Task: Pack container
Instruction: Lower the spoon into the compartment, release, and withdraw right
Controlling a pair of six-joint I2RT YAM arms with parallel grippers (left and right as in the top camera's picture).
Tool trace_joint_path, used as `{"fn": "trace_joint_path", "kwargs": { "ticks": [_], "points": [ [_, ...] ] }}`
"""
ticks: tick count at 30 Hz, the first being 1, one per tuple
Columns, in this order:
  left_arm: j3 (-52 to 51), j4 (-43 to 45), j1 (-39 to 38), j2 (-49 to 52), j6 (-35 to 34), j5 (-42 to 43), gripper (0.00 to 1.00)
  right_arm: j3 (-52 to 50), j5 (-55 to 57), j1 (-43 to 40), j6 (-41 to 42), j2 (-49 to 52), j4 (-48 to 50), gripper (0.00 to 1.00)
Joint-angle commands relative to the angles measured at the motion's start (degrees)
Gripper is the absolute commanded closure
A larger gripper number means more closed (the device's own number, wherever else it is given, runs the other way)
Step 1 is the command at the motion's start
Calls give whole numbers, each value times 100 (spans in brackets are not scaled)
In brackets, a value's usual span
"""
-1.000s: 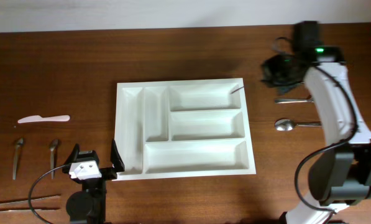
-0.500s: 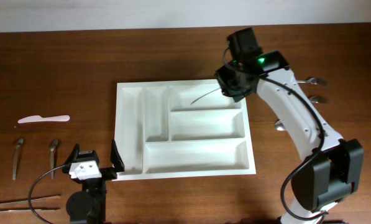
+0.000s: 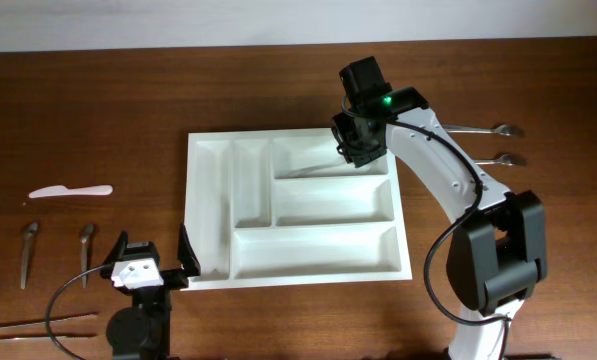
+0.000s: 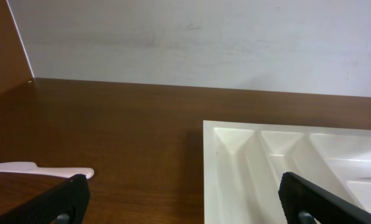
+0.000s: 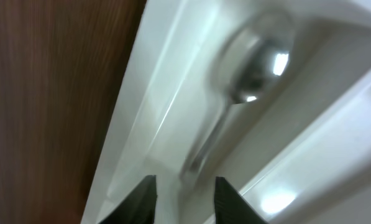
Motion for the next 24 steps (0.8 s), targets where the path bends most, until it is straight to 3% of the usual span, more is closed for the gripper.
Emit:
{"fn": "trace_joint_path", "kwargs": {
  "ticks": [1,6,11,14,20,24],
  "points": [
    [-26,-4,39,-55,111,59,1,70,271,9,94,28,11,64],
    [-26,-4,39,-55,111,59,1,101,273,-201,-177,7,17,50],
    [-26,-4,39,-55,111,59,1,426,271,-979,-885,-177,-442,32],
    [-26,-4,39,-55,111,59,1,625,273,-1685,-883,-271,-1248,4],
    [-26,-4,39,-55,111,59,1,476,577,-3080,-905,-208,-2699,1],
    [-26,-4,39,-55,111,59,1,20,831,-3646,-1681,-184,-2393,1]
  ]
}}
